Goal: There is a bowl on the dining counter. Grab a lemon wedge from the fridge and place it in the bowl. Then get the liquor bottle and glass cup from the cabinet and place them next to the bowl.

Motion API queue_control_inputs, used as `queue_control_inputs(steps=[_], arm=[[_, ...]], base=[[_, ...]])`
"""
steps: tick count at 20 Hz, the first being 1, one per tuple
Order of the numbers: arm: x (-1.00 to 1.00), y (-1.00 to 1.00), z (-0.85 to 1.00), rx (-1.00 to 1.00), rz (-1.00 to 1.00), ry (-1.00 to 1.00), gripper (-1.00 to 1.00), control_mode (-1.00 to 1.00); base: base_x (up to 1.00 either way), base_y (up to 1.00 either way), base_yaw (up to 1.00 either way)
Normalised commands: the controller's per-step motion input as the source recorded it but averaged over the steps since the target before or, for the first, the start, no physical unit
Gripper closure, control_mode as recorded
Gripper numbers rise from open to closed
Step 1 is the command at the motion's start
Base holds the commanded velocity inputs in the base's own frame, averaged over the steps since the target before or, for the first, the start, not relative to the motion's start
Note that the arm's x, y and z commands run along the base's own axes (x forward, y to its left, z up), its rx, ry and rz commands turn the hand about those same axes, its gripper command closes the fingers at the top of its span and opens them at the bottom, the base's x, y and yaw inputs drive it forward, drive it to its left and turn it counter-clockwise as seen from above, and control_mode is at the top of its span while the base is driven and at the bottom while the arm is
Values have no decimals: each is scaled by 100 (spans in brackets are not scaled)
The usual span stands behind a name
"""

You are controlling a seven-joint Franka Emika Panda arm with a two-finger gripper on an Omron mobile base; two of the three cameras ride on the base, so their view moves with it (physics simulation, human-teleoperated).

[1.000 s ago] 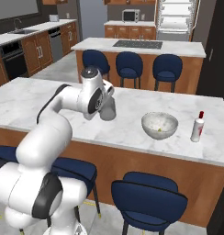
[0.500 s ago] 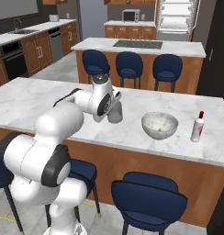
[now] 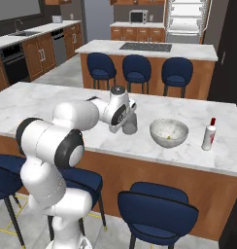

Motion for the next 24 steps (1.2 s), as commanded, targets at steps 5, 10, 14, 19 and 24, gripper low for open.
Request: queue_control_inputs(steps=[5, 10, 14, 19, 24], arm=[[43, -20, -39, 0, 0, 2, 100, -100], [39, -10, -40, 0, 0, 2, 100, -100], [28, -1, -36, 0, 0, 2, 100, -100], [26, 0, -38, 0, 0, 2, 100, -100], [30, -1, -33, 0, 0, 2, 100, -100]], base=[[0, 0, 0], [0, 0, 0], [0, 0, 0], [0, 0, 0], [0, 0, 0]])
